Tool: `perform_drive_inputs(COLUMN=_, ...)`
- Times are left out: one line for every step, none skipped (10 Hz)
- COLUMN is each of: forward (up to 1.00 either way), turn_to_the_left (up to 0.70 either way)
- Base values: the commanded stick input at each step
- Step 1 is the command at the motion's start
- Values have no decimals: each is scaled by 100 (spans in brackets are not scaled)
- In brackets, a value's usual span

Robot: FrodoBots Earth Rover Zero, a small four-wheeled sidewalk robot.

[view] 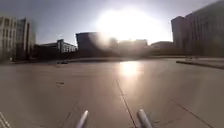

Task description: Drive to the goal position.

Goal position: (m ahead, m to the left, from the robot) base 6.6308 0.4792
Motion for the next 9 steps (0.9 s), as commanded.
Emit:
perform_drive_inputs(forward=100, turn_to_the_left=-21)
perform_drive_inputs(forward=100, turn_to_the_left=-27)
perform_drive_inputs(forward=100, turn_to_the_left=-27)
perform_drive_inputs(forward=100, turn_to_the_left=-27)
perform_drive_inputs(forward=100, turn_to_the_left=-14)
perform_drive_inputs(forward=100, turn_to_the_left=0)
perform_drive_inputs(forward=100, turn_to_the_left=0)
perform_drive_inputs(forward=100, turn_to_the_left=0)
perform_drive_inputs(forward=100, turn_to_the_left=0)
